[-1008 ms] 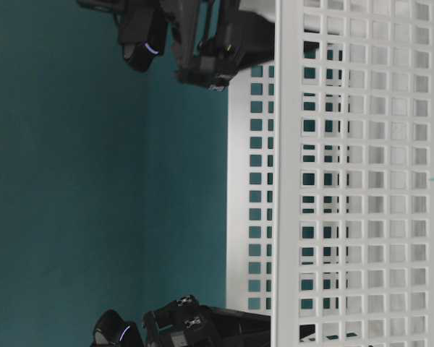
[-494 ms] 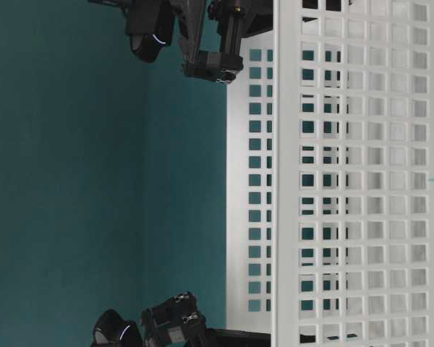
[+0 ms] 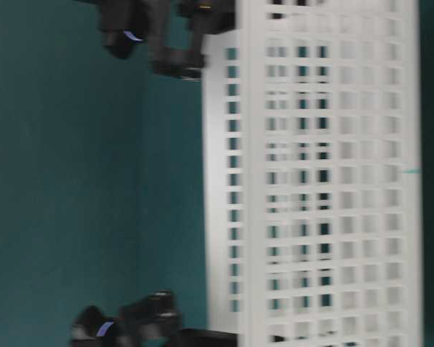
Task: Lift the white basket with both hands.
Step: 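Lift the basket upward off the table with both grippers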
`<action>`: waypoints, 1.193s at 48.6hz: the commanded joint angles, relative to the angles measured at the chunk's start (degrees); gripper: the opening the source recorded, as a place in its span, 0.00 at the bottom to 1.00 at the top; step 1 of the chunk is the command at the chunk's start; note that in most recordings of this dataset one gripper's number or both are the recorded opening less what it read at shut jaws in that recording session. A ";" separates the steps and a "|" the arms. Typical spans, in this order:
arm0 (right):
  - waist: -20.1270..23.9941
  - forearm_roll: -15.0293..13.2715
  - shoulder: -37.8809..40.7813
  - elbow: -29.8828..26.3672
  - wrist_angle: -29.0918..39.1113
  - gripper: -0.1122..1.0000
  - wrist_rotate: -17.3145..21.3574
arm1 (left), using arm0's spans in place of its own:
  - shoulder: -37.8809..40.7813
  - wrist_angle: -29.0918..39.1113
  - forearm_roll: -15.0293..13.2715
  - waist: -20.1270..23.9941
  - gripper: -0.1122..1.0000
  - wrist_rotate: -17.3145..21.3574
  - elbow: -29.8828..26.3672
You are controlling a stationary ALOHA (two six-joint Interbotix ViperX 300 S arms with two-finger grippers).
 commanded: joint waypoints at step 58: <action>-0.97 2.90 -9.93 -24.43 24.35 0.26 -0.62 | -10.99 29.27 0.26 -0.53 0.20 2.29 -26.89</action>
